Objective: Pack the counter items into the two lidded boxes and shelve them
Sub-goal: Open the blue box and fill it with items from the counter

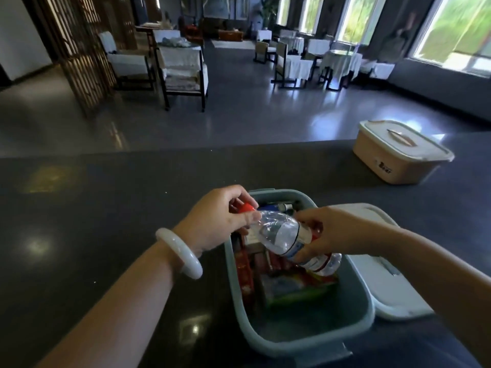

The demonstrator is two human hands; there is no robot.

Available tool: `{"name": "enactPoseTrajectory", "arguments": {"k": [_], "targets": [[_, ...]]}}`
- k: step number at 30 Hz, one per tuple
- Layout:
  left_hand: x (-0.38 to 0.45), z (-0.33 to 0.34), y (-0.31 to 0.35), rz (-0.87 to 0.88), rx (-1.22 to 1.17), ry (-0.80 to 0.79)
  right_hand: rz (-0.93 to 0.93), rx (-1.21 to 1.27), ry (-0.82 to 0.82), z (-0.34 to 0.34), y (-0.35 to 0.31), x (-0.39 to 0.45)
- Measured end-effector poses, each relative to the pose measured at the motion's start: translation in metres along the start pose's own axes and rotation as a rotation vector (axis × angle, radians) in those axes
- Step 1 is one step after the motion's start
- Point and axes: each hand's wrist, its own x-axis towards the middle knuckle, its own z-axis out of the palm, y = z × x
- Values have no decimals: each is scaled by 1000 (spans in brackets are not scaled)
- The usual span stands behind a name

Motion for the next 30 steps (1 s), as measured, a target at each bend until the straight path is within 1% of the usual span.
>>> {"name": "enactPoseTrajectory", "arguments": {"k": [3, 8, 11, 14, 21, 24, 26, 30], "targets": [[-11, 19, 4, -45, 0, -75, -35, -69, -60, 6, 15, -21], [-32, 44, 2, -96, 85, -176, -45, -154, -108, 21, 34, -40], [-48, 55, -3, -106, 102, -136, -118, -256, -65, 31, 37, -43], [-60, 59, -9, -121, 123, -74, -164, -297, -65, 38, 38, -42], [-80, 79, -16, -130, 162, -4, -196, -320, -124, 54, 48, -37], [-81, 87, -19, -108, 195, 41, -195, -336, -115, 62, 52, -33], [-81, 90, -20, -64, 236, 38, -211, -327, -104, 65, 53, -31], [-81, 94, -24, 36, 400, -47, -243, -285, -96, 74, 55, -27]]}}
